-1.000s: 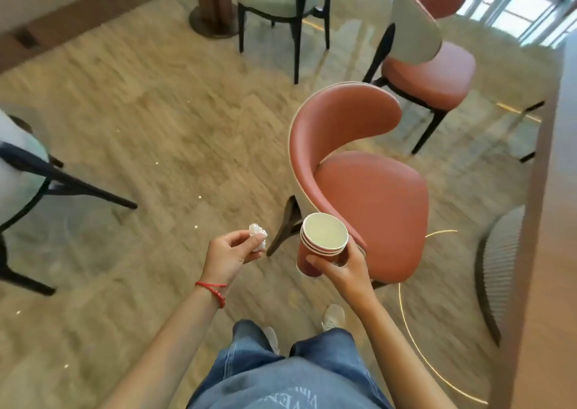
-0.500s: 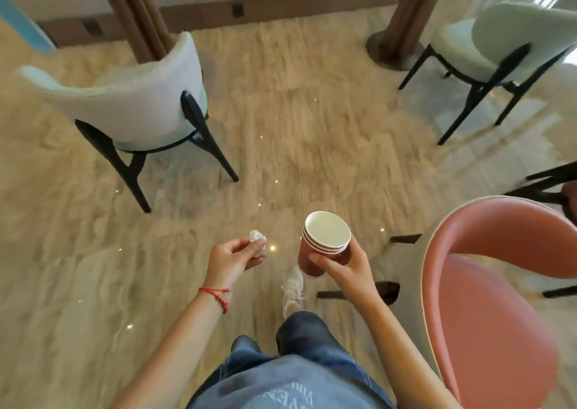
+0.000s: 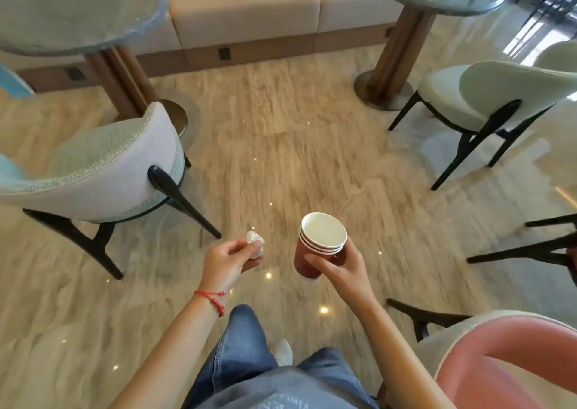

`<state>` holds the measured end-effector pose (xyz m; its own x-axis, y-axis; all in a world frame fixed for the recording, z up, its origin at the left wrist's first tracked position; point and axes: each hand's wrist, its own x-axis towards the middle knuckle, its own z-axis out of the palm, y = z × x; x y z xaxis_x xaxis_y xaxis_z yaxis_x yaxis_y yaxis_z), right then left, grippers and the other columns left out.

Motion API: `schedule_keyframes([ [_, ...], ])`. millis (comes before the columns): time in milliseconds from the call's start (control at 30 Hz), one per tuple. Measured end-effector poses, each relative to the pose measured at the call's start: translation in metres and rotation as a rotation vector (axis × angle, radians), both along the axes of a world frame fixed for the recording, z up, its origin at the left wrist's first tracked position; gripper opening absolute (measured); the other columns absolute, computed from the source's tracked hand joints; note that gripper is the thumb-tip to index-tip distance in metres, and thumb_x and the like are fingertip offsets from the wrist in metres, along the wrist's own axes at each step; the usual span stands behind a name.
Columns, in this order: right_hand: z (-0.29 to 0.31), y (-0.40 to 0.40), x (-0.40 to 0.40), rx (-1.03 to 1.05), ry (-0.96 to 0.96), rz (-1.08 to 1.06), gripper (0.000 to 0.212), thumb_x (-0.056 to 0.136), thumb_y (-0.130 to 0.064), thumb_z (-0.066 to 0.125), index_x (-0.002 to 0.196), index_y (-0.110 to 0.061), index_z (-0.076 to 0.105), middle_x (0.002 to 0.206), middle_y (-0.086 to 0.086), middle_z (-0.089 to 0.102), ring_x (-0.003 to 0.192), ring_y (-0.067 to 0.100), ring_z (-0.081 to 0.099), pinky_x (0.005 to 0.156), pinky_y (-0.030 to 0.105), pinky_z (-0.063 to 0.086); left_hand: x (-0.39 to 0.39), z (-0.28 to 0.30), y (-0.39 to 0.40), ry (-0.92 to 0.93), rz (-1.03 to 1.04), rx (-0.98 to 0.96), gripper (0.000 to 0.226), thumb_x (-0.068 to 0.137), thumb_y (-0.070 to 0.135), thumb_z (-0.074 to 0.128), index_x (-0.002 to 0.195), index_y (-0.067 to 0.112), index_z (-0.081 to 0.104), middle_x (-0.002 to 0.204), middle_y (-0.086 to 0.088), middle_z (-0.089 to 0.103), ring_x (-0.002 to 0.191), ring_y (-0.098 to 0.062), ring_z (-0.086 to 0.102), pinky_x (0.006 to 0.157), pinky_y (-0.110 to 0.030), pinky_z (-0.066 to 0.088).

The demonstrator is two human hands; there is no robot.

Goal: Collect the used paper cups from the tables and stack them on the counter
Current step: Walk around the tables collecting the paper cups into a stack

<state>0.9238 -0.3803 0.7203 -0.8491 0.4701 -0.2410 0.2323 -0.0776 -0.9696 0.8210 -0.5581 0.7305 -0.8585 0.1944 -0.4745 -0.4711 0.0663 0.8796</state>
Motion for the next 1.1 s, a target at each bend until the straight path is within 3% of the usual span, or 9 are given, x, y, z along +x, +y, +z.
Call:
schedule_keyframes([
  [267,-0.015,0.058,-0.083,-0.012,-0.011,-0.114,0.052,0.069,-0.009,0.081,0.111,-0.029,0.059,0.100,-0.009,0.071,0.095,0.005,0.066,0.075,0.015,0.050,-0.104,-0.011,0.072,-0.017,-0.154,0.000,0.009,0.076,0.014,0.072,0.076,0.005,0.069,0.063,0.002,0.072,0.065,-0.010,0.069,0.066,-0.019,0.056],
  [667,-0.015,0.154,-0.188,-0.003,-0.016,-0.490,0.049,0.069,-0.003,0.079,0.106,-0.027,0.059,0.094,-0.010,0.071,0.087,-0.003,0.065,0.072,0.011,0.049,-0.267,-0.003,0.218,-0.024,-0.517,-0.011,0.007,0.078,0.006,0.069,0.072,0.003,0.067,0.055,0.004,0.067,0.056,-0.004,0.064,0.058,-0.016,0.054],
  [900,-0.033,0.203,-0.178,-0.001,-0.056,-0.751,0.049,0.068,-0.008,0.080,0.104,-0.031,0.057,0.098,-0.011,0.069,0.088,-0.005,0.064,0.072,0.010,0.048,-0.284,-0.020,0.313,-0.061,-0.719,-0.018,0.007,0.078,0.006,0.070,0.071,0.008,0.070,0.061,0.001,0.069,0.059,-0.009,0.065,0.060,-0.017,0.055],
  [1100,-0.040,0.258,-0.147,-0.036,-0.044,-0.924,0.050,0.068,0.001,0.078,0.103,-0.028,0.057,0.096,-0.010,0.069,0.085,-0.006,0.064,0.070,0.010,0.048,-0.257,-0.029,0.406,-0.066,-0.887,-0.017,0.006,0.078,0.005,0.069,0.072,0.003,0.068,0.057,0.004,0.068,0.058,-0.009,0.064,0.059,-0.017,0.054],
])
